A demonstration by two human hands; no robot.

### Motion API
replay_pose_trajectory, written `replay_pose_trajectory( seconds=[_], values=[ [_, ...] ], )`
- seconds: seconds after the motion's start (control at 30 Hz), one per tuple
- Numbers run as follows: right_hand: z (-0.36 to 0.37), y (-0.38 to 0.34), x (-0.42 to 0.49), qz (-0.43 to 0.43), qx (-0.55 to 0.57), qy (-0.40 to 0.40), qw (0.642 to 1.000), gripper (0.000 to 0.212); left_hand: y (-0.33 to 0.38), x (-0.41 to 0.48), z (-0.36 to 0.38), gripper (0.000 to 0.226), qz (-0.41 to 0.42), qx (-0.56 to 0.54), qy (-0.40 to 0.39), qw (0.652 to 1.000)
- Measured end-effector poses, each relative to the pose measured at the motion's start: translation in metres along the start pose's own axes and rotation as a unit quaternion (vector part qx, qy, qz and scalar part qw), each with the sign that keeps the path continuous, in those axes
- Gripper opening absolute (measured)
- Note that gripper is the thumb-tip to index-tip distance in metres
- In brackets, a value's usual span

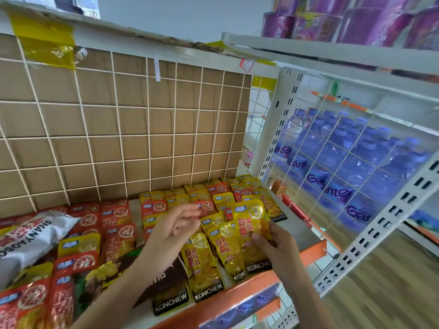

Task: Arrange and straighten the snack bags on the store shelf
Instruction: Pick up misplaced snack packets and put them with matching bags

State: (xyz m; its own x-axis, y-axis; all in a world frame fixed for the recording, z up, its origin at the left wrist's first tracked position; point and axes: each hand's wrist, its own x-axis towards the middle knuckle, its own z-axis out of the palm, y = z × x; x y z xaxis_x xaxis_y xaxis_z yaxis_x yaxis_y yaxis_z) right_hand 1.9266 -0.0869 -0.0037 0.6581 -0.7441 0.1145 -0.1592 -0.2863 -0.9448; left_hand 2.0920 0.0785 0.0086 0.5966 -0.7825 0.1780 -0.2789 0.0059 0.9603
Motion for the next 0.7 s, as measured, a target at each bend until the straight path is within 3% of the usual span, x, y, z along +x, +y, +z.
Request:
replay_pose_trajectory(
  seconds=[0.1, 0.2, 0.3, 0.33, 0.47, 0.7],
  values=[
    [-0.028, 0.019, 0.02, 0.005, -0.034, 0.053, 0.998, 0.013, -0.009, 0.002, -0.01, 0.052, 0.025, 0.14, 0.033, 0.989],
    [-0.054, 0.044, 0.049, 0.001, -0.126, 0.117, 0.985, 0.025, -0.013, 0.002, -0.016, 0.042, 0.05, 0.228, 0.061, 0.97],
    [-0.069, 0.06, 0.075, 0.031, -0.225, 0.092, 0.97, 0.011, -0.015, 0.001, -0.018, 0.031, 0.063, 0.284, 0.079, 0.954],
    [-0.072, 0.062, 0.081, 0.051, -0.253, 0.071, 0.964, 0.009, -0.017, 0.001, -0.018, 0.03, 0.059, 0.295, 0.079, 0.95],
    [-0.077, 0.065, 0.094, 0.103, -0.3, 0.029, 0.948, 0.036, -0.023, -0.001, -0.024, 0.029, 0.051, 0.307, 0.074, 0.948],
    [-0.078, 0.068, 0.091, 0.099, -0.367, 0.039, 0.924, 0.034, -0.023, -0.006, -0.031, 0.028, 0.046, 0.313, 0.083, 0.945]
  ],
)
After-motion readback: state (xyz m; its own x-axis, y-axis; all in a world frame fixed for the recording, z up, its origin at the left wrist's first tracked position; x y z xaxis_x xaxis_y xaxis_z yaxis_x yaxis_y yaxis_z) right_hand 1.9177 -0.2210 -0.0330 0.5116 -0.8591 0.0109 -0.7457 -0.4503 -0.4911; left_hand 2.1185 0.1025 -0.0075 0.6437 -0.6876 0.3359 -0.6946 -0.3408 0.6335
